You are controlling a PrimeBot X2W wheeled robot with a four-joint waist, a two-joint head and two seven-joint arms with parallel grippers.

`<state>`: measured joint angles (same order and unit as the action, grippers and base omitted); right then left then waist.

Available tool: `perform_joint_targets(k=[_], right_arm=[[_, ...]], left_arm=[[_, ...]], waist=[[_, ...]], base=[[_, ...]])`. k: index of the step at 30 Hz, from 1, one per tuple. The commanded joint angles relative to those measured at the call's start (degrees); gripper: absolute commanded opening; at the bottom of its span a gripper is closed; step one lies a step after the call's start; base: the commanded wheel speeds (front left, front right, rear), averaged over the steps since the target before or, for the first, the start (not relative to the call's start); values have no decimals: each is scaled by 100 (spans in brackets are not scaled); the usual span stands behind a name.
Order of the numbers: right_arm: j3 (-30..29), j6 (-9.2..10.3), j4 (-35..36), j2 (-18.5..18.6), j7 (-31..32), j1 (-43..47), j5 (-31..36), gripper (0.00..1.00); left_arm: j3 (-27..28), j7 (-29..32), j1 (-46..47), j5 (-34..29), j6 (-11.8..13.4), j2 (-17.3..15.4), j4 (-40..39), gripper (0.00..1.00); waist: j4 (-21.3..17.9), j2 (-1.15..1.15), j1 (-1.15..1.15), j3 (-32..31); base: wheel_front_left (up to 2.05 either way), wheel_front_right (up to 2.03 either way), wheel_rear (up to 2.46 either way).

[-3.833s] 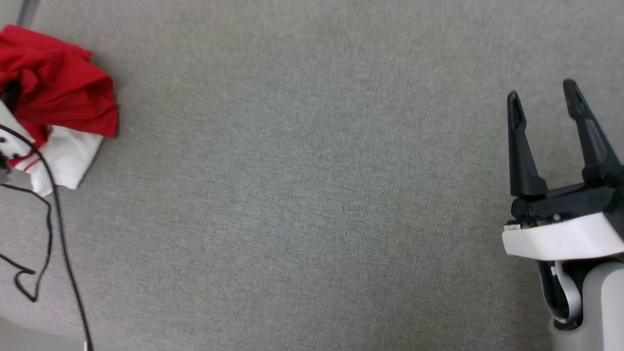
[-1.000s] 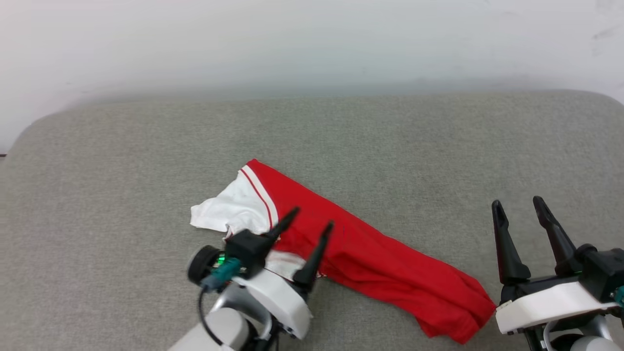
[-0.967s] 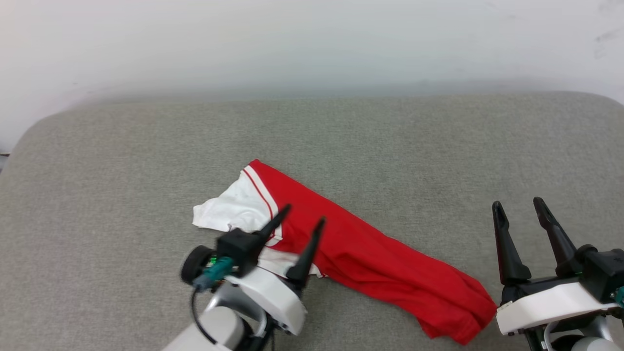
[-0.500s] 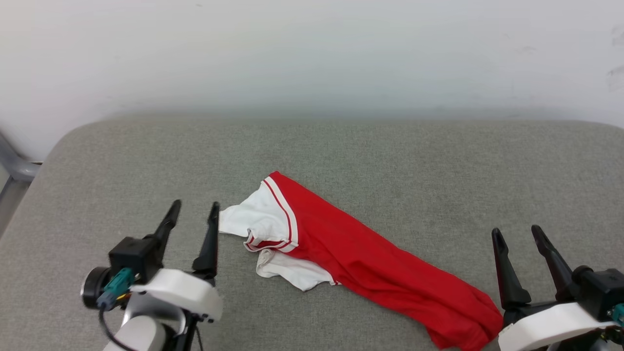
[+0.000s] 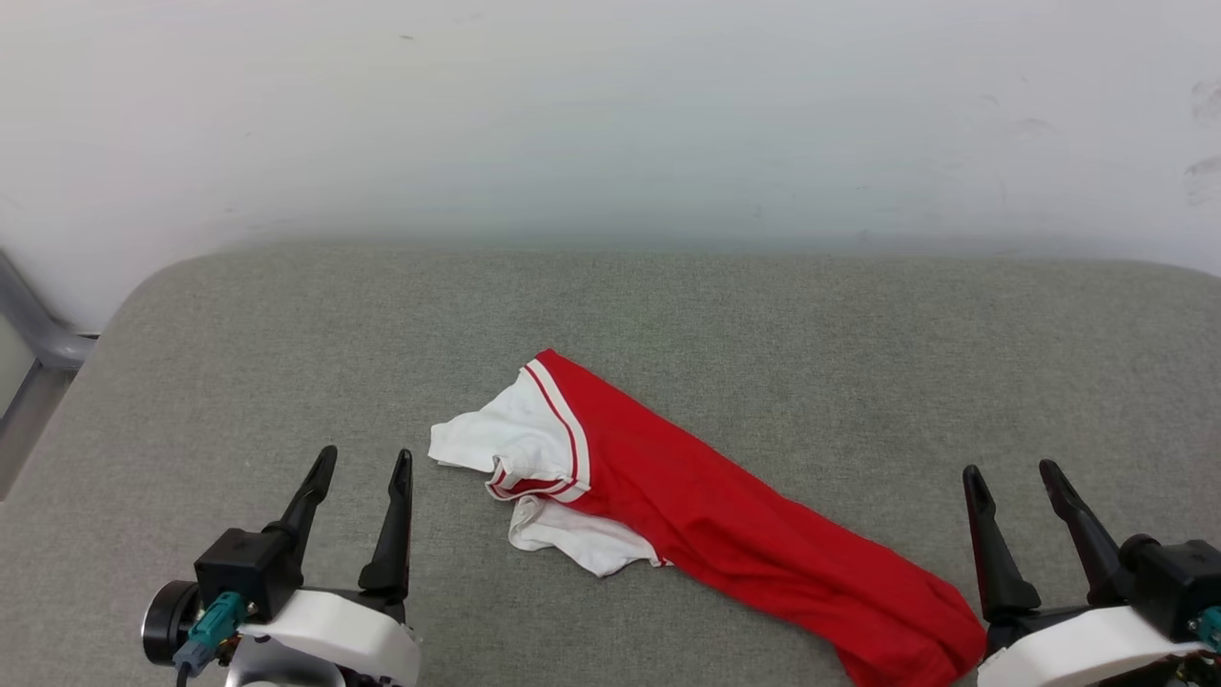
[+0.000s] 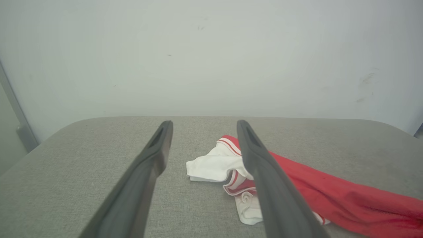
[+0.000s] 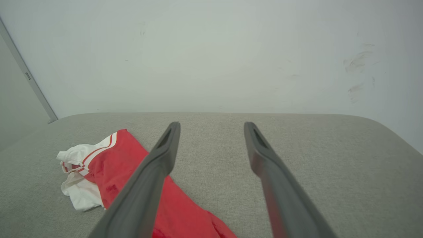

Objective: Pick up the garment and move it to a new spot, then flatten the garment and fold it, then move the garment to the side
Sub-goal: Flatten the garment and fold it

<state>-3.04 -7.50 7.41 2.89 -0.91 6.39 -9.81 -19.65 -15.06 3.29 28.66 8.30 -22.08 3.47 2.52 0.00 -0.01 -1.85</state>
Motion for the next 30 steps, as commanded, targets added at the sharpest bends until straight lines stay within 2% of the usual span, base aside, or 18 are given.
perform_joint_targets(k=[1,9,15,18,19,30], right_arm=[[-14,2,-15,-1,2,34,0,100],[-63,2,-306,-1,223,-74,-111,100],[274,2,-706,110,1209,-480,-172,100],[671,2,-832,351,1789,-828,-373,100],[671,2,-832,351,1789,-828,-373,100],[2756,2,-1147,1329,3429,-2306,-1262,100]], left_arm=[[25,-15,-60,-45,-33,20,30,100],[135,-15,99,-171,-224,120,126,100],[210,-14,289,-247,-326,286,60,100],[246,-14,403,-335,-391,399,40,100],[246,-14,403,-335,-391,399,40,100],[550,-14,711,-621,-756,867,143,100]], waist=[[13,0,1,-5],[106,0,1,50],[385,0,1,277],[557,0,1,474],[557,0,1,474],[1045,0,1,998]], base=[[0,0,0],[0,0,0],[0,0,0],[0,0,0],[0,0,0],[0,0,0]])
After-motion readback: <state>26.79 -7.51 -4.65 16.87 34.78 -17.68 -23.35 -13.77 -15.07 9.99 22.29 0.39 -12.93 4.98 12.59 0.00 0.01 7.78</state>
